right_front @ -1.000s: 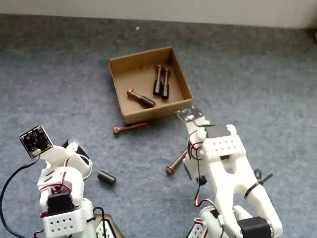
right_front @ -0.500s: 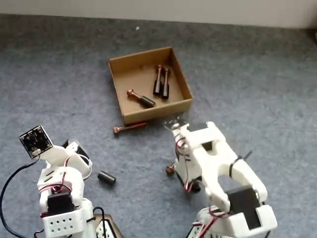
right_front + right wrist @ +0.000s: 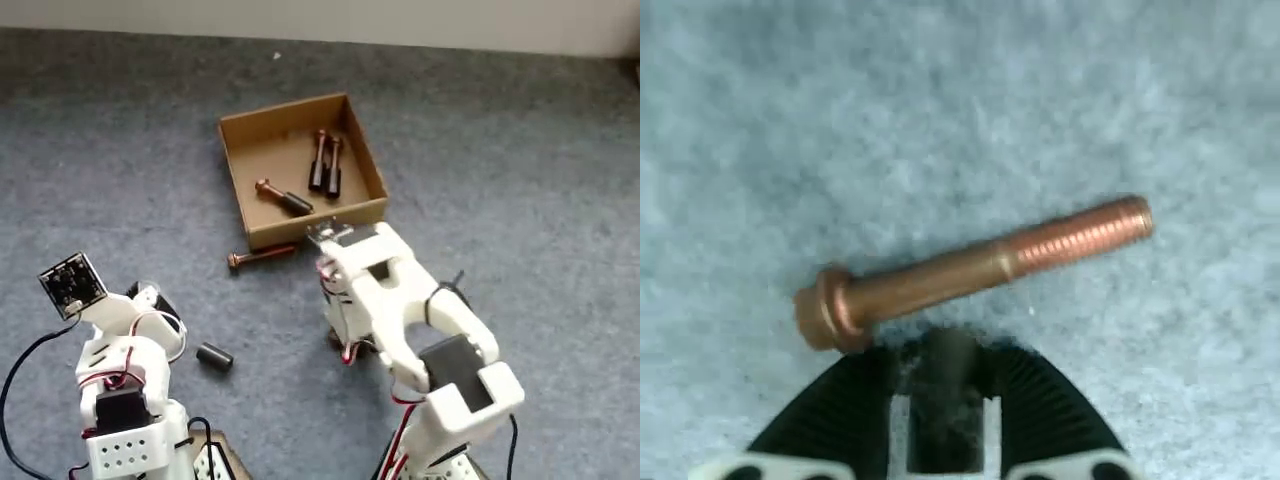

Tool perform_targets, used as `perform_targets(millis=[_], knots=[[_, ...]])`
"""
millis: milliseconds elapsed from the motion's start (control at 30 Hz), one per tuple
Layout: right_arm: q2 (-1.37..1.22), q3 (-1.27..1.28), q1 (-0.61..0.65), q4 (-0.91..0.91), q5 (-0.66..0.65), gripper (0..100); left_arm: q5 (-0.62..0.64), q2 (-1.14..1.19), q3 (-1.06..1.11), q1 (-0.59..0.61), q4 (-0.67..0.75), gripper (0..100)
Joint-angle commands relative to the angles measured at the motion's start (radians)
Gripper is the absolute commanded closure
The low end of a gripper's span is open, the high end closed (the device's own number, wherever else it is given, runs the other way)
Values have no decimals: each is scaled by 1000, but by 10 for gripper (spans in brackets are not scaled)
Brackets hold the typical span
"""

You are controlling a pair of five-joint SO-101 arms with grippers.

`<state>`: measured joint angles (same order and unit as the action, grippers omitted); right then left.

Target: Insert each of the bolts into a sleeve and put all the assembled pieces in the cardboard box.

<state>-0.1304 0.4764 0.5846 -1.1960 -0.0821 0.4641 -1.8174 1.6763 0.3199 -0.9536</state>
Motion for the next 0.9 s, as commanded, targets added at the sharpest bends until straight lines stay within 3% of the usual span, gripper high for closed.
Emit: perform_targets(millis=[0,133,300,600,767,867], knots=[[87,-232,76,94,124,995,-11,-4,19,10,15,994],[246,-297,73,96,215,995,-11,-2,19,10,17,994],[473,-278,54,90,229,995,-11,-2,19,8,17,994],[912,87,-94,101,235,995,-3,-4,-44,2,14,991],[1075,335,-217,234,324,995,-6,-1,-77,-119,5,992],[1095,466,-300,338,328,995,-5,-1,-159,-166,-72,992]])
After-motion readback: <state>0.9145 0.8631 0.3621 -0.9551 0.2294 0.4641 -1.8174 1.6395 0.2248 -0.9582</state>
